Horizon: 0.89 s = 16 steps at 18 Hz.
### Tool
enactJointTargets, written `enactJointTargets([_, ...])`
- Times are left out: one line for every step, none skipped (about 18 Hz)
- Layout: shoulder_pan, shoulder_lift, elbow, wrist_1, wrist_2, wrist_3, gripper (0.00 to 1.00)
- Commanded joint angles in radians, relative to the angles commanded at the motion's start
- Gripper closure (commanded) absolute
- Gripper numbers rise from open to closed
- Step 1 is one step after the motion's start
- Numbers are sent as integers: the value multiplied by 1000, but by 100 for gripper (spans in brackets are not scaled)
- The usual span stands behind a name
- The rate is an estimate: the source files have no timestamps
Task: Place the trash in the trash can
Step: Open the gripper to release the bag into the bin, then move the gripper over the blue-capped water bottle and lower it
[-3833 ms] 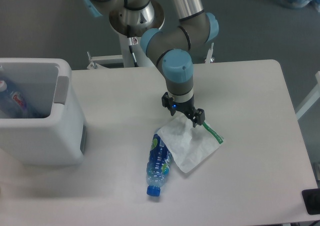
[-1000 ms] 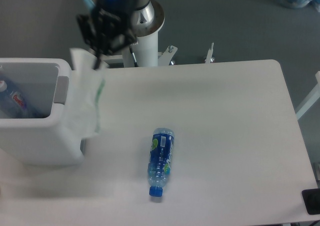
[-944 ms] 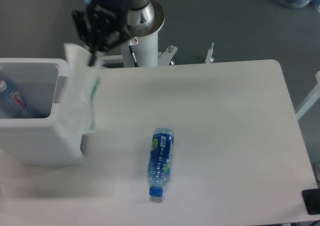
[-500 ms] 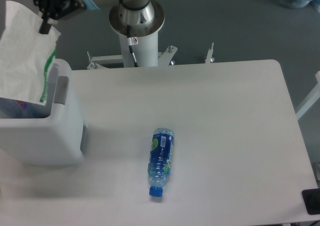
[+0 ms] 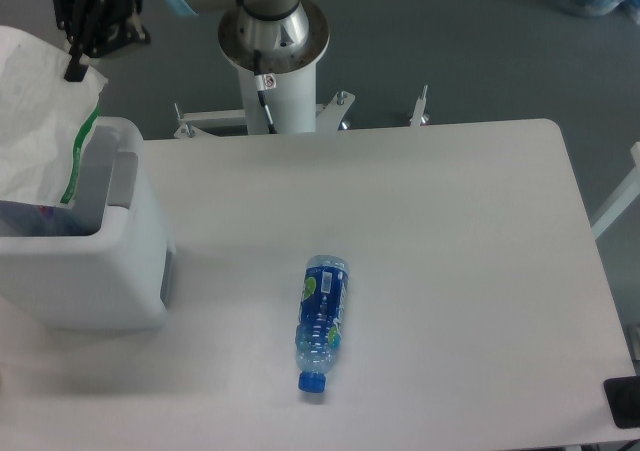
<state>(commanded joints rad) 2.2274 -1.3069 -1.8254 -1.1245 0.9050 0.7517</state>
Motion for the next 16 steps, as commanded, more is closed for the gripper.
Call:
enactJointTargets([-2,-2,0,3,0,0,100])
enactJointTargets([-2,-11,0,3,0,6,100])
enactJointTargets([-3,-20,0,3,0,20,94])
enactJointTargets([-11,-29,-2,5,0,37,90])
enactJointTargets([-12,-40,-2,6,0,49,78])
enactJointTargets([-12,-46,-2,9,0,52,72])
enactJointTargets([-12,-49,2,11,0,52,64])
enactJointTargets([-12,-52,3,11,0,52,50])
enactJointTargets([-12,-52,3,11,2,51,14])
enactJointTargets([-12,-51,3,9,2,48,0])
enactJointTargets([-11,-51,5,8,3,45,0])
enactJointTargets([-9,-51,6,8,5,41,0])
enactJointTargets([-8,-49,6,6,6,40,0])
enactJointTargets([-2,-51,6,3,8,40,0])
enactJointTargets([18,-49,6,3,8,40,0])
enactJointTargets([58,-49,6,3,6,40,0])
